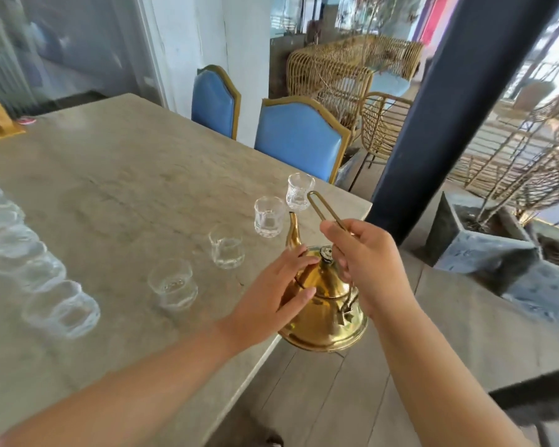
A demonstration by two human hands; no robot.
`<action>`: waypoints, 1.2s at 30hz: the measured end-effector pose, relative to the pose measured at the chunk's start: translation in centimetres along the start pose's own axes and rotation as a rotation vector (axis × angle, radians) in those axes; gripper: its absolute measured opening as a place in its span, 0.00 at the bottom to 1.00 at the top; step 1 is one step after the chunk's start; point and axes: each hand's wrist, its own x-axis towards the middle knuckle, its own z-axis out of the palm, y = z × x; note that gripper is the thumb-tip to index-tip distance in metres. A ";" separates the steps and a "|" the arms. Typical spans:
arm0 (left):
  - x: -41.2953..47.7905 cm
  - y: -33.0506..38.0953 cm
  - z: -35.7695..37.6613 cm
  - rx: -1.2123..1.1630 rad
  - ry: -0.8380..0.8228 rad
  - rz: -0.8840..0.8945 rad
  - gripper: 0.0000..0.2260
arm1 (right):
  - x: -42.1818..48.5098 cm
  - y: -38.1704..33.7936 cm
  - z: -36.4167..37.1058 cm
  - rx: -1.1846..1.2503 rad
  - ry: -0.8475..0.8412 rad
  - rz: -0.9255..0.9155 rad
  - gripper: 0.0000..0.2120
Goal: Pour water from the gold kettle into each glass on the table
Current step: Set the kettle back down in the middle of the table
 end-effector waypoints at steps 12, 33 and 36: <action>-15.2 3.2 -0.3 -0.030 -0.010 -0.028 0.19 | -15.0 1.0 3.7 0.058 0.044 0.010 0.10; -27.0 -1.9 -20.6 0.158 -0.211 0.152 0.24 | -23.2 -7.7 24.1 0.030 0.214 -0.065 0.13; -27.0 -3.3 -24.5 0.188 -0.243 0.188 0.24 | -22.8 -9.5 27.5 0.042 0.248 -0.071 0.13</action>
